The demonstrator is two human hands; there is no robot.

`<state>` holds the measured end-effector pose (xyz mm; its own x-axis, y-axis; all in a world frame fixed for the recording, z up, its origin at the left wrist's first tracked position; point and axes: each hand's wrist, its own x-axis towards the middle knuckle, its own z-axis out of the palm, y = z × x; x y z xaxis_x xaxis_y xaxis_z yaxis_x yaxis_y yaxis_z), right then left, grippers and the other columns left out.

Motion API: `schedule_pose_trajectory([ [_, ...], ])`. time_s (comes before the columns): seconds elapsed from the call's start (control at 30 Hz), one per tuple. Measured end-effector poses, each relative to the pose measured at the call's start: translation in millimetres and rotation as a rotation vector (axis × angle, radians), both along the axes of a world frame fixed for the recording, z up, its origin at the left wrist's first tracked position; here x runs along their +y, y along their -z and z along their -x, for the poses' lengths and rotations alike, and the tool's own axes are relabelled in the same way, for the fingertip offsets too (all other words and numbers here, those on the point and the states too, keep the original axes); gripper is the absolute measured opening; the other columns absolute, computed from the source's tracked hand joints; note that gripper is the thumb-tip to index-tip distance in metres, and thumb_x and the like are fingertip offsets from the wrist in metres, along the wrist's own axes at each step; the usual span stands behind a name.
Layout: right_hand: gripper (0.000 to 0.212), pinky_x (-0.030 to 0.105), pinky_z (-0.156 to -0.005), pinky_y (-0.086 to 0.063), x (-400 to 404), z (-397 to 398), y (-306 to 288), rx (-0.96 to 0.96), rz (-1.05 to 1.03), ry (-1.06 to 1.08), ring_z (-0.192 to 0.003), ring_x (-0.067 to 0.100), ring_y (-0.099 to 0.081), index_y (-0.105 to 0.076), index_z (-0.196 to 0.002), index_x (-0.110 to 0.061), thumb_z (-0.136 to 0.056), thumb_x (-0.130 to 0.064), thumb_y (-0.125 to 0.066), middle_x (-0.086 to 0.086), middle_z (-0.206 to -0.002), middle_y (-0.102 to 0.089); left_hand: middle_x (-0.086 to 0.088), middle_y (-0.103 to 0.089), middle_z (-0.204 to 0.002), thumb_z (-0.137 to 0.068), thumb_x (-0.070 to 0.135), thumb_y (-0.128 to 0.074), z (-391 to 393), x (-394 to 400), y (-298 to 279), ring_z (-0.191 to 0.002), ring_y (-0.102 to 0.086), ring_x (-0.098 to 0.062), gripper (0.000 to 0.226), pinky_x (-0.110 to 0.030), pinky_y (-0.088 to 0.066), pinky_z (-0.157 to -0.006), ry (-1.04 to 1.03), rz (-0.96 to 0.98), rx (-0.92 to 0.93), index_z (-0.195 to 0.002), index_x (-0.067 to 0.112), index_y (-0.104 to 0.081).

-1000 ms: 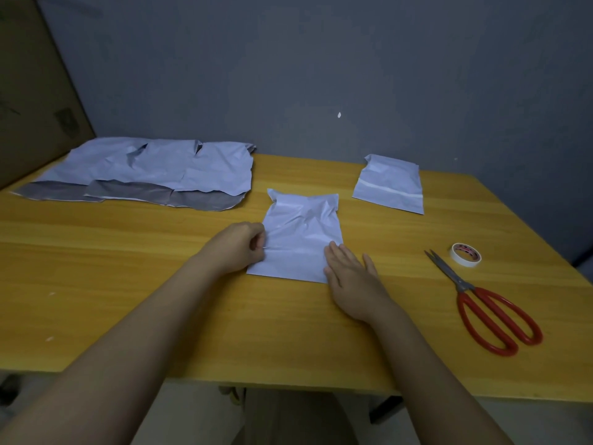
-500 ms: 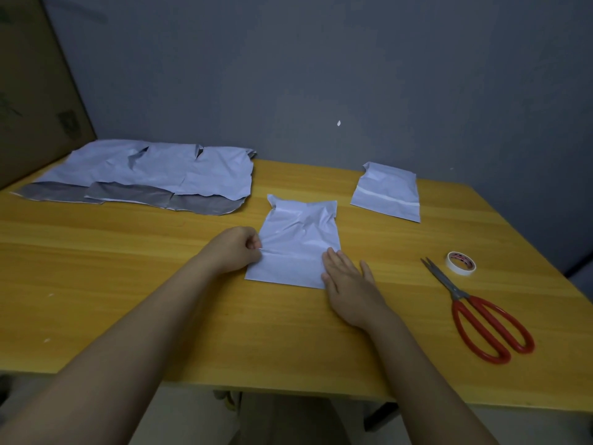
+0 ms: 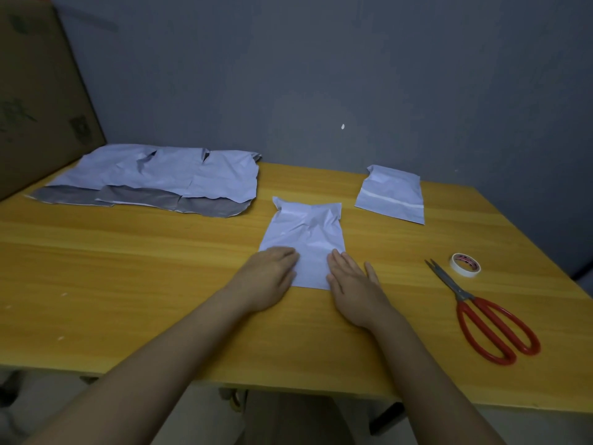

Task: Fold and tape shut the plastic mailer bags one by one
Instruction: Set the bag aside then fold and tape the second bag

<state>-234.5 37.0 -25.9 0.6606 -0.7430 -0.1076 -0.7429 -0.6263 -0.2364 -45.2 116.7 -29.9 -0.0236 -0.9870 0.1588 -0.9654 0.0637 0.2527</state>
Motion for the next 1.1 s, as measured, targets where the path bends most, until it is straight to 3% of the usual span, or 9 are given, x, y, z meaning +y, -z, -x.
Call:
schedule_pose_trajectory([
  [0.1, 0.051, 0.041, -0.118, 0.007, -1, 0, -1, 0.018, -0.01, -0.001, -0.146, 0.004, 0.006, -0.006, -0.153, -0.022, -0.104, -0.034, -0.015, -0.01, -0.16, 0.003, 0.0, 0.003, -0.16, -0.103, 0.041, -0.018, 1, 0, 5, -0.146, 0.003, -0.012, 0.058, -0.03, -0.001, -0.118, -0.108, -0.226, -0.037, -0.153, 0.016, -0.002],
  [0.23, 0.051, 0.043, -0.118, 0.008, -1, 0, -3, 0.047, -0.021, 0.006, -0.146, 0.004, 0.007, -0.004, -0.153, -0.023, -0.104, -0.035, -0.014, -0.01, -0.16, 0.004, 0.002, 0.018, -0.158, -0.097, 0.059, -0.015, -9, 4, 0, -0.144, 0.015, -0.011, 0.072, -0.037, 0.006, -0.118, -0.219, -0.364, -0.055, -0.151, 0.019, 0.011],
  [0.5, 0.062, 0.038, -0.119, 0.006, -8, 1, -14, -0.068, -0.191, 0.113, -0.147, 0.011, 0.008, -0.002, -0.153, -0.016, -0.102, -0.034, -0.033, -0.003, -0.161, 0.004, 0.002, 0.021, -0.157, -0.093, 0.065, -0.014, -5, 8, -4, -0.144, 0.018, -0.013, 0.078, -0.045, 0.009, -0.116, -0.267, -0.386, -0.049, -0.15, 0.02, 0.014],
  [0.67, 0.054, 0.038, -0.118, 0.006, 11, -29, -16, -0.152, 0.138, -0.033, -0.147, 0.009, 0.006, -0.008, -0.153, -0.017, -0.103, -0.03, -0.026, -0.004, -0.161, 0.001, 0.002, 0.02, -0.157, -0.094, 0.063, -0.015, -3, 8, -2, -0.144, 0.017, -0.013, 0.076, -0.045, 0.009, -0.116, -0.282, -0.377, -0.046, -0.151, 0.02, 0.012],
  [0.9, 0.057, 0.042, -0.119, 0.005, 5, -31, 5, 0.075, 0.015, 0.022, -0.146, 0.008, 0.007, -0.002, -0.153, -0.025, -0.102, -0.046, -0.013, -0.008, -0.16, 0.006, 0.002, 0.017, -0.158, -0.097, 0.055, -0.009, 0, 9, -3, -0.144, 0.019, -0.018, 0.066, -0.047, 0.014, -0.115, -0.333, -0.355, -0.05, -0.152, 0.022, 0.008],
  [1.0, 0.06, 0.044, -0.118, 0.008, -3, -3, 1, 0.112, -0.009, 0.111, -0.146, 0.008, 0.009, 0.001, -0.153, -0.024, -0.101, -0.05, -0.012, -0.009, -0.16, 0.009, -0.003, 0.017, -0.158, -0.094, 0.061, -0.011, 1, 8, -4, -0.144, 0.021, -0.023, 0.075, -0.05, 0.016, -0.113, -0.383, -0.379, -0.106, -0.151, 0.017, 0.01],
  [1.1, 0.06, 0.045, -0.117, 0.008, -6, 22, -5, 0.109, 0.014, 0.161, -0.147, 0.01, 0.007, -0.001, -0.153, -0.021, -0.102, -0.048, -0.013, -0.006, -0.161, 0.006, -0.011, 0.017, -0.157, -0.083, 0.079, -0.009, 3, 8, -10, -0.143, 0.023, -0.025, 0.1, -0.051, 0.019, -0.111, -0.44, -0.433, -0.134, -0.15, 0.007, 0.012],
])
